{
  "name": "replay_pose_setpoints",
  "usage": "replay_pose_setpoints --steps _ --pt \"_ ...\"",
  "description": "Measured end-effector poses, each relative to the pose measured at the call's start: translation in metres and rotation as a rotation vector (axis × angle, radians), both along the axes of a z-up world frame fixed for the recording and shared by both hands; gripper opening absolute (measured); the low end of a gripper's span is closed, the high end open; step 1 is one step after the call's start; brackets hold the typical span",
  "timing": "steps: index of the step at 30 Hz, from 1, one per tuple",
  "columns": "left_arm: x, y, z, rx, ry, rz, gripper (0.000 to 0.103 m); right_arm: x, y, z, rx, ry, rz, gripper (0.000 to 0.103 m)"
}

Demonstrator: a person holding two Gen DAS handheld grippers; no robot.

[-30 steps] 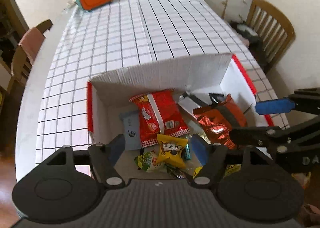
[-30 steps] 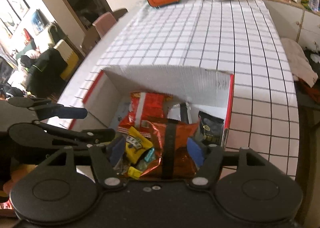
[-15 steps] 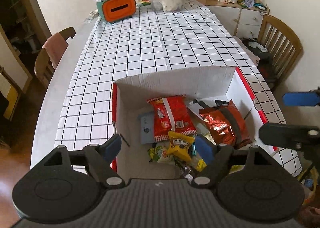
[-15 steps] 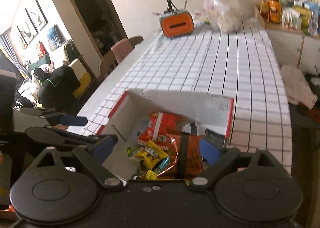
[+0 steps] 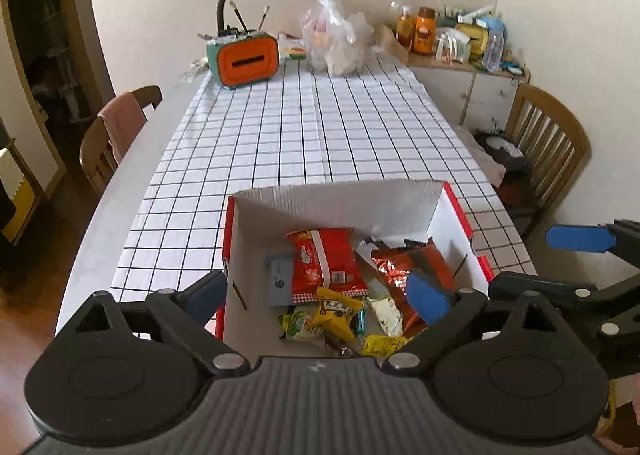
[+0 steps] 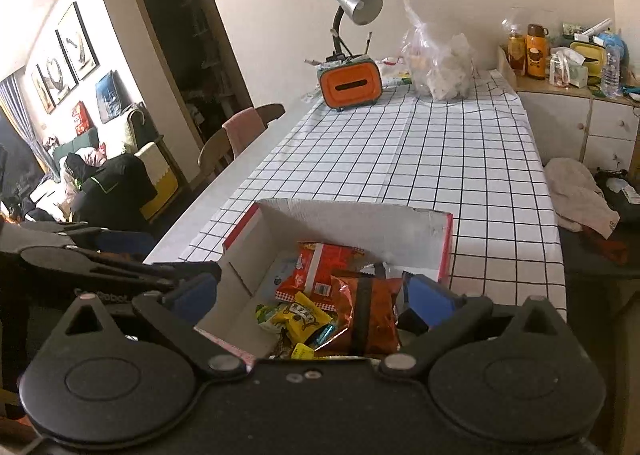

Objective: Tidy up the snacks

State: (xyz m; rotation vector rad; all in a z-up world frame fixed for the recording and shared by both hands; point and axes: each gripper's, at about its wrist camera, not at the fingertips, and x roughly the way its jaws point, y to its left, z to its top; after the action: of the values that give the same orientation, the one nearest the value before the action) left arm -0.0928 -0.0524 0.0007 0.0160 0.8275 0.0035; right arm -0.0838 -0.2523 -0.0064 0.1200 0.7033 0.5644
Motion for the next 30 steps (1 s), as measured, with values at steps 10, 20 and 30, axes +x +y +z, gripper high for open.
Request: replay_pose_setpoints --steps 10,20,30 --pt "-0.013 -0.010 0.002 -0.012 -0.002 0.018 0.098 -0.019 -0.007 0.006 0.012 -0.026 -0.035 0.103" --pt "-0.017 -0.016 0.001 -0.001 0.010 0.014 0.098 -0.024 -0.015 0.004 0.007 -0.029 -0.109 0.103" --pt "-0.018 -0.016 0.001 0.005 0.015 0.010 0.098 -0.025 -0.017 0.006 0.018 -0.045 -0.105 0.103"
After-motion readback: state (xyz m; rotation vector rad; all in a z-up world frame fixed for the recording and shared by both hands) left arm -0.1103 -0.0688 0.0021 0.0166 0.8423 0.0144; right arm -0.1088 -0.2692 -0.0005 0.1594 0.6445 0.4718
